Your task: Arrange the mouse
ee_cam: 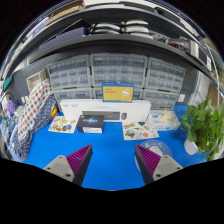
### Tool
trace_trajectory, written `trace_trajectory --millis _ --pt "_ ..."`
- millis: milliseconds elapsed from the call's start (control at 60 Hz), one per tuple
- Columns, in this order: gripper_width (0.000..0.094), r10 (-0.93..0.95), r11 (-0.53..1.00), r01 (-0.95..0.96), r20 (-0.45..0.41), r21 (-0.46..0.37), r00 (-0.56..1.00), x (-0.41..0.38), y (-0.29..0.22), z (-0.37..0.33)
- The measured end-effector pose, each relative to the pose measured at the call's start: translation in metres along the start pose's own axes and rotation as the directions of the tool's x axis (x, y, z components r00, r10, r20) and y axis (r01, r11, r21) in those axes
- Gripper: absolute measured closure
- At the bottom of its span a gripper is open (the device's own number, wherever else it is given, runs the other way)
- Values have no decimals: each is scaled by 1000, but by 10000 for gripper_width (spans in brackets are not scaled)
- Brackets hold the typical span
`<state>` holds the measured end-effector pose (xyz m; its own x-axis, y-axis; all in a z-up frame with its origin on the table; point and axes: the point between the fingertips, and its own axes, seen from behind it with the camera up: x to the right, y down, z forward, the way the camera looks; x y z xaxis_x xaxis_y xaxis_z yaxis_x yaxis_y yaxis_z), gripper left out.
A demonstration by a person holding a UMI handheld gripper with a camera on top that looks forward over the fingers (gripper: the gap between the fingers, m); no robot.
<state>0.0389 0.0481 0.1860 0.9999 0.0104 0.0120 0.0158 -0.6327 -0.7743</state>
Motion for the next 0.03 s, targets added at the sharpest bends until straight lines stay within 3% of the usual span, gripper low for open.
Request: trace_trajectory --millis 33 --pt "66 1 1000 -1 -1 0 1000 -1 0 0"
